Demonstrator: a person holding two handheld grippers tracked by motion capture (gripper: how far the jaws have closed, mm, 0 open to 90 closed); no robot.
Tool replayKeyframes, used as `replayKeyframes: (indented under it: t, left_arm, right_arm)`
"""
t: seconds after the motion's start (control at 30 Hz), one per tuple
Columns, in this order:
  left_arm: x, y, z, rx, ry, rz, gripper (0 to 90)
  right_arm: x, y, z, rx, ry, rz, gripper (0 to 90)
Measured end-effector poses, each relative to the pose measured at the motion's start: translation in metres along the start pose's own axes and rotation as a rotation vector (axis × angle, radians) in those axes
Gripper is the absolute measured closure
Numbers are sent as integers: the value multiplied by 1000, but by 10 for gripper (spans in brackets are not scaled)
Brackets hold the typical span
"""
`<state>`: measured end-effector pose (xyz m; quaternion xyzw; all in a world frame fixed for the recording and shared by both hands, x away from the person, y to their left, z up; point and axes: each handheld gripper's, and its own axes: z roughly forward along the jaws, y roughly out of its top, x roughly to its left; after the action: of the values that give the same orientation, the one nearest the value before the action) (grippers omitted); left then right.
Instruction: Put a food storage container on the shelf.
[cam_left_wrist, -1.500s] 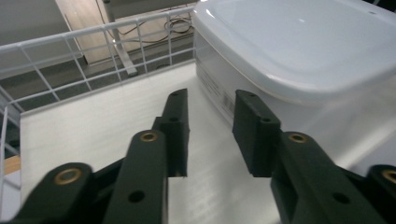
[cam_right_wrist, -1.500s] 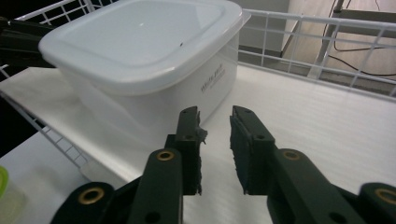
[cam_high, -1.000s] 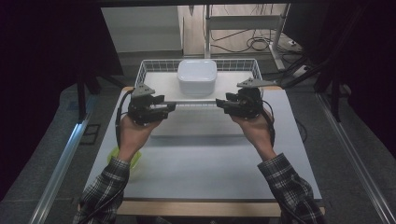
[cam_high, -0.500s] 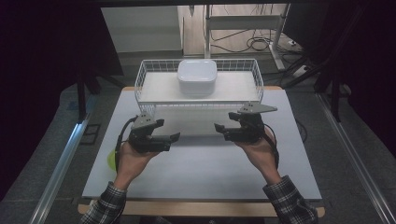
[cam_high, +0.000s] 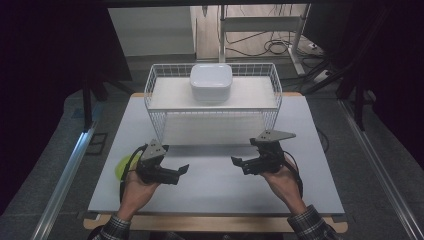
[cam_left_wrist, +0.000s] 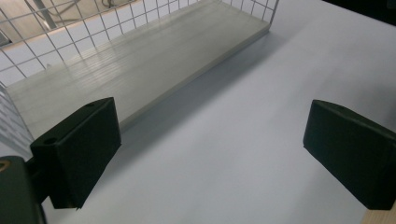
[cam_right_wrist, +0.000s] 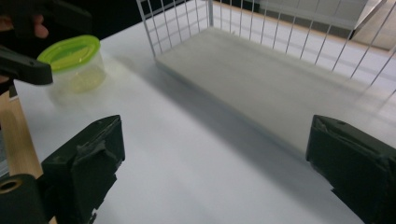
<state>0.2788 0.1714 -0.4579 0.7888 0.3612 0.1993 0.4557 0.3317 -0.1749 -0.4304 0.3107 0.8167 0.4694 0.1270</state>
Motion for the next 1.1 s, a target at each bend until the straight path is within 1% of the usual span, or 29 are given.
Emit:
replayKeyframes:
  t: [0.03, 0.07, 0.1, 0.13, 0.17, 0.23, 0.27, 0.3, 0.37, 0.43, 0.47, 0.5, 0.57, 0.6, 0.63, 0.67, 0.7, 0.73, 0.77, 0.8, 0.83, 0.87, 0.9, 0.93, 1.0, 1.1]
  left_arm:
    - [-1, -3, -1, -7, 2, -2, 35]
    - [-2, -6, -2, -16, 9, -4, 36]
    - [-3, -10, -3, -28, 17, -6, 36]
    - [-5, -17, -4, -40, 31, -16, 33]
    - [-5, -17, -4, -40, 31, -16, 30]
    - [-5, -25, -4, -53, 39, -34, 28]
    - [-5, -32, -3, -49, 21, -58, 32]
    - [-5, -32, -3, -49, 21, -58, 34]
    - [-5, -38, -3, -27, 17, -65, 38]
    - [-6, -43, -3, -16, 7, -81, 51]
    - [-9, -47, -3, 5, -4, -88, 53]
    - [-9, -47, -3, 5, -4, -88, 53]
    - [-12, -51, -1, 27, -12, -86, 51]
    - [-16, -55, 2, 47, -23, -79, 41]
    - [-16, -55, 2, 47, -23, -79, 37]
    - [-19, -57, 4, 61, -28, -66, 33]
    - [-19, -57, 4, 61, -28, -66, 29]
    - [-20, -60, 7, 74, -18, -52, 27]
    - [-20, -60, 7, 74, -18, -52, 26]
    - [-20, -62, 8, 81, -14, -48, 26]
    - [-20, -62, 8, 81, -14, -48, 26]
    - [-19, -62, 9, 84, -24, -57, 27]
    - [-19, -62, 9, 84, -24, -57, 28]
    - [-20, -62, 9, 91, -26, -59, 29]
    - [-21, -61, 9, 92, -27, -60, 33]
    - [-21, -58, 8, 100, -28, -53, 30]
  right_arm:
    - [0, -4, 0, 5, 6, 6, 38]
    - [1, -13, 0, 10, 11, 13, 32]
    - [1, -13, 0, 10, 11, 13, 32]
    - [1, -21, 0, 11, 5, 3, 25]
    - [1, -25, -1, 9, -2, -1, 24]
    - [2, -28, -2, 5, -10, -5, 23]
    - [3, -34, -4, -5, -15, -6, 23]
    - [3, -34, -4, -5, -15, -6, 23]
    - [5, -39, -5, -11, -23, -12, 23]
    - [8, -46, -5, -6, -24, -14, 23]
    - [9, -48, -5, -3, -20, -14, 23]
    - [10, -51, -4, 4, -19, -14, 23]
    - [11, -53, -4, 14, -20, -19, 23]
    - [13, -57, -2, 28, -16, -20, 23]
    - [13, -57, -2, 28, -16, -20, 23]
    - [14, -61, -1, 42, -12, -16, 23]
    - [14, -61, -1, 42, -12, -16, 23]
    - [14, -66, 0, 58, -9, -13, 23]
    - [14, -66, 0, 58, -9, -13, 23]
    - [13, -71, 1, 78, -14, -17, 24]
    - [13, -71, 1, 78, -14, -17, 24]
    - [12, -74, 2, 90, -17, -12, 25]
    - [12, -74, 2, 90, -17, -12, 25]
    - [10, -76, 2, 97, -11, 2, 28]
    - [9, -77, 4, 100, -6, 7, 29]
    - [10, -77, 5, 107, -4, 3, 29]
